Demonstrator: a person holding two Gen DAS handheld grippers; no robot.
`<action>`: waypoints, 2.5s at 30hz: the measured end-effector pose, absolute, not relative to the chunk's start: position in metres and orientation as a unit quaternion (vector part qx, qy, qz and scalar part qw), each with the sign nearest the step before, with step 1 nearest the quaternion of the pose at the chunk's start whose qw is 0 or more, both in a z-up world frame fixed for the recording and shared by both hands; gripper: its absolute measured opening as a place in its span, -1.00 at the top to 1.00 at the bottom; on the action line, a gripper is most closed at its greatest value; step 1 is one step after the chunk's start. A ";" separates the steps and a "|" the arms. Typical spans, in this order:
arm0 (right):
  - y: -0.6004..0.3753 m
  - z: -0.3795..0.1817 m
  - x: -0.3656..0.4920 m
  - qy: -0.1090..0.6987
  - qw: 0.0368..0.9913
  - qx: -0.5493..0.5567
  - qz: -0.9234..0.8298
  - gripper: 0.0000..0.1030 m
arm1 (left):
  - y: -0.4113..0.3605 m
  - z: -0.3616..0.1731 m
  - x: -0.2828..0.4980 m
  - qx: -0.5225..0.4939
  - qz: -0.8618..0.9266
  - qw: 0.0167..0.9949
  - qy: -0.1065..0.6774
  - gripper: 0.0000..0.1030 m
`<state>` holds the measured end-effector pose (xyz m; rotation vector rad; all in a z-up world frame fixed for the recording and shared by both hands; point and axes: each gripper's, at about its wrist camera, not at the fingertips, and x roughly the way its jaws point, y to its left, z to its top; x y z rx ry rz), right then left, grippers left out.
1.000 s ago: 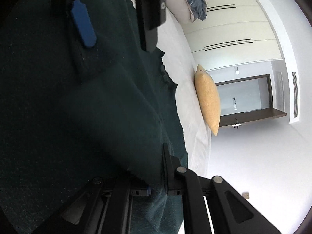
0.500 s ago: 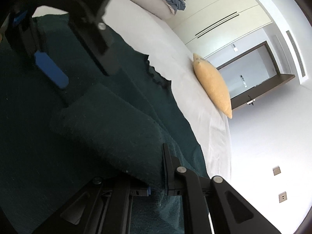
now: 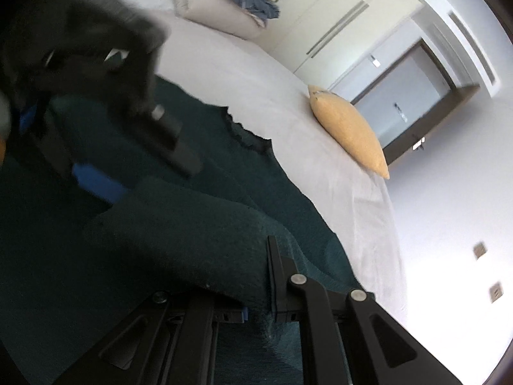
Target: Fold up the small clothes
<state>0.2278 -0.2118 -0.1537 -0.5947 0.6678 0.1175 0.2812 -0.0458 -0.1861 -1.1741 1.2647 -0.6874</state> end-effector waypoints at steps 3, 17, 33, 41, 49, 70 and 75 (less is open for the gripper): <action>-0.215 -0.147 0.230 0.326 0.906 -0.264 0.057 0.81 | -0.047 -0.189 0.281 -0.514 -0.295 0.589 0.548 -0.14; -0.198 -0.152 0.224 0.347 0.910 -0.209 0.089 0.69 | -0.038 -0.162 0.310 -0.482 -0.302 0.633 0.525 0.88; -0.394 -0.159 0.203 0.343 0.867 0.345 0.103 -0.32 | -0.001 -0.145 0.365 -0.363 -0.235 0.736 0.521 0.88; -0.445 -0.189 0.194 0.324 0.803 0.493 0.088 -0.34 | 0.040 -0.140 0.340 -0.362 -0.229 0.739 0.521 0.88; -0.431 -0.175 0.228 0.334 0.808 0.471 0.120 -0.34 | 0.053 -0.154 0.331 -0.344 -0.203 0.741 0.540 0.88; -0.456 -0.235 0.310 0.434 0.753 0.476 0.135 0.74 | 0.039 -0.180 0.327 -0.338 -0.209 0.742 0.540 0.86; -0.454 -0.234 0.288 0.447 0.752 0.460 0.152 0.73 | 0.043 -0.174 0.322 -0.325 -0.209 0.748 0.540 0.85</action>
